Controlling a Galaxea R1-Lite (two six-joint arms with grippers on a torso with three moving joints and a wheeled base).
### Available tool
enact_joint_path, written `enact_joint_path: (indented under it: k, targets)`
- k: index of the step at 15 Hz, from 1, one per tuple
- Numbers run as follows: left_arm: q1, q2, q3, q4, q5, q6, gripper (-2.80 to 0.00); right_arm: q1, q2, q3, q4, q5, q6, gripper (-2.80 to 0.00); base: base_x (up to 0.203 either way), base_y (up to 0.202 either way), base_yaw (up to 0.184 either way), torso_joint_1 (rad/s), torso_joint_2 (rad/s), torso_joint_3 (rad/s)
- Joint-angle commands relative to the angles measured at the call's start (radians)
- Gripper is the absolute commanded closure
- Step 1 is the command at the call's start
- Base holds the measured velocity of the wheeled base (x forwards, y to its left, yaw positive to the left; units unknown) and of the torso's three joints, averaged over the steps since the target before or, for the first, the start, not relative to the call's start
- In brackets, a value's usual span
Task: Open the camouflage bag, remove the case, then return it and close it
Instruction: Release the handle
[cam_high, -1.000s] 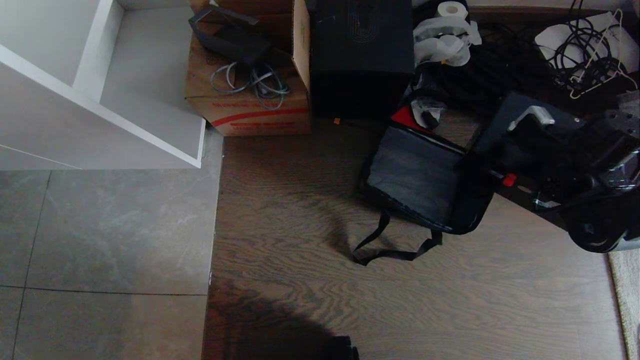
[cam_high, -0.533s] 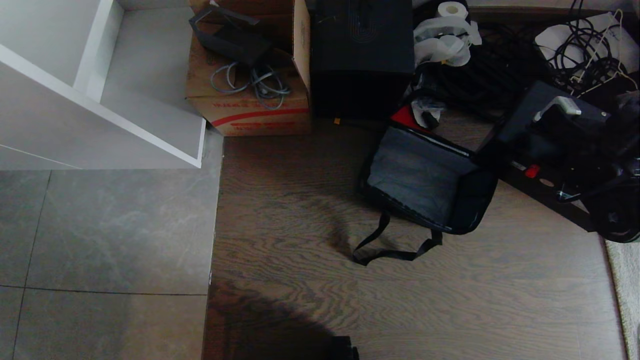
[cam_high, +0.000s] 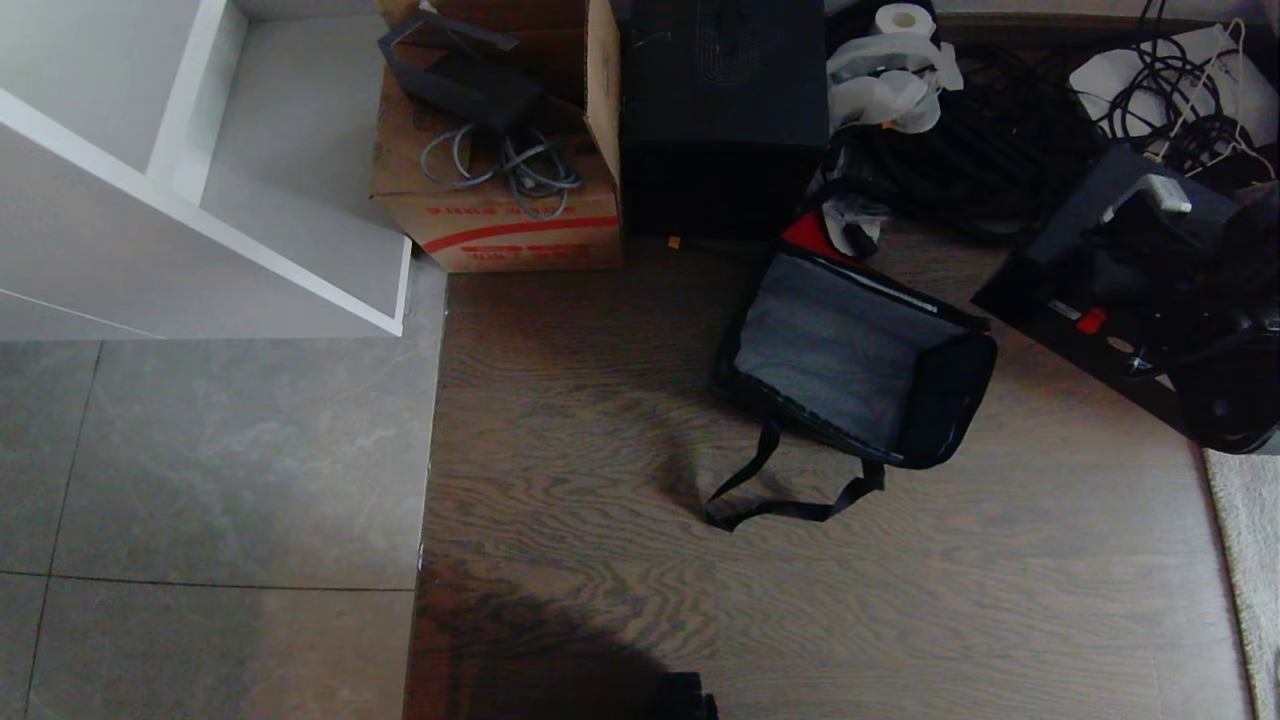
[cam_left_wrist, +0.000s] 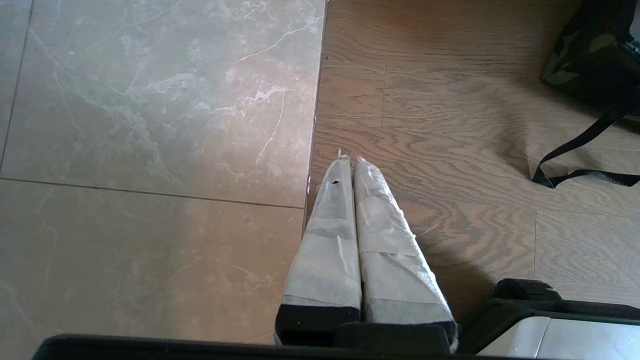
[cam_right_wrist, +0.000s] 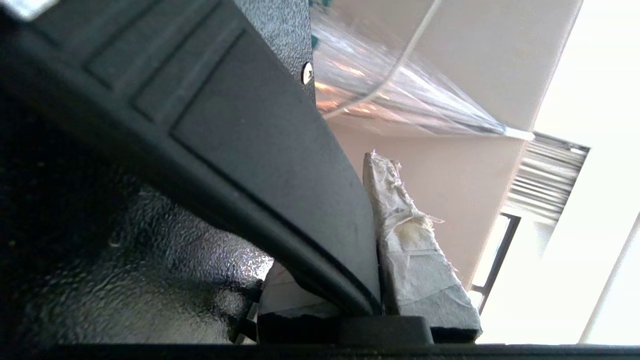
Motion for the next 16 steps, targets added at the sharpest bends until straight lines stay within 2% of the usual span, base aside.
enact_joint_path:
  k: [1,7,11,16]
  targets:
    - [0.0,0.0,0.01,-0.001,0.0,-0.001,0.0,-0.017,0.094,-0.062,-0.009,-0.005,-0.007,0.0,0.0,0.0,0.0,0.0,0.0,0.0]
    - [0.0,0.0,0.011,-0.001,0.0,-0.001,0.0,-0.032,0.366,-0.352,-0.004,-0.004,-0.008,0.0,0.0,0.0,0.0,0.0,0.0,0.0]
    - [0.0,0.0,0.01,-0.001,0.0,-0.001,0.0,0.016,0.39,-0.342,0.027,-0.006,-0.005,0.0,0.0,0.0,0.0,0.0,0.0,0.0]
    - [0.0,0.0,0.011,-0.001,0.0,0.0,0.0,0.163,0.309,-0.272,0.09,-0.023,0.015,0.0,0.0,0.0,0.0,0.0,0.0,0.0]
